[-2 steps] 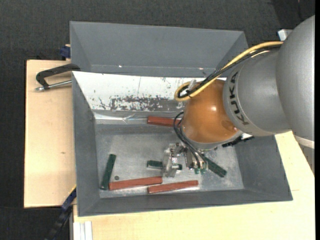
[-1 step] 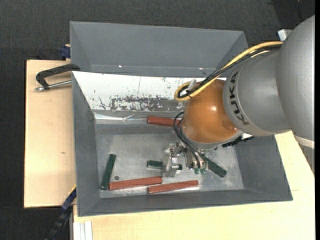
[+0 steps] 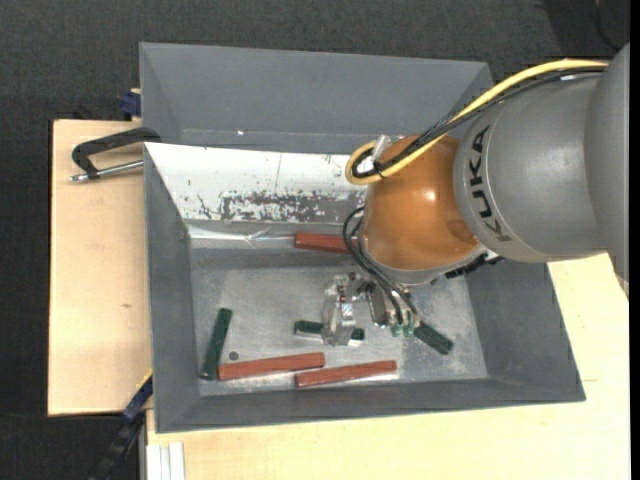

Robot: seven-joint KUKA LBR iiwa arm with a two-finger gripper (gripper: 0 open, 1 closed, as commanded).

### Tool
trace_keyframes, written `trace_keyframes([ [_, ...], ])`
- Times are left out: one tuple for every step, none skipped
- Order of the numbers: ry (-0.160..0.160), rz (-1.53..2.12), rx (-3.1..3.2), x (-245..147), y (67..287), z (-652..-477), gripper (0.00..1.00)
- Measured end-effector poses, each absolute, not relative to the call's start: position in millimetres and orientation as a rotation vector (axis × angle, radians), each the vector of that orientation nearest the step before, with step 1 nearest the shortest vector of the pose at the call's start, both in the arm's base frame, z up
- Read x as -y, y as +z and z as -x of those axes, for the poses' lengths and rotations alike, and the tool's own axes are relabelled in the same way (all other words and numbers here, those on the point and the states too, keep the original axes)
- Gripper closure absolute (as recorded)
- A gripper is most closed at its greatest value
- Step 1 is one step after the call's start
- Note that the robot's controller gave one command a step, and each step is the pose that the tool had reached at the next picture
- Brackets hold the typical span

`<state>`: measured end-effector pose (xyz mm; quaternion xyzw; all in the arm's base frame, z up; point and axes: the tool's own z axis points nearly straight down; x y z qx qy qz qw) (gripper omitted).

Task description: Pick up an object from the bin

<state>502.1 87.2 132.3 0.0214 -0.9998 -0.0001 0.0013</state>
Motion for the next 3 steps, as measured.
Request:
trace_keyframes([
  [-0.002,-0.094,3.145,-81.0,241.9,-527.8,1.0],
  [-0.002,-0.095,3.145,-81.1,241.9,-527.8,0.0],
  [-0.002,-0.095,3.145,-81.1,241.9,-527.8,0.0],
])
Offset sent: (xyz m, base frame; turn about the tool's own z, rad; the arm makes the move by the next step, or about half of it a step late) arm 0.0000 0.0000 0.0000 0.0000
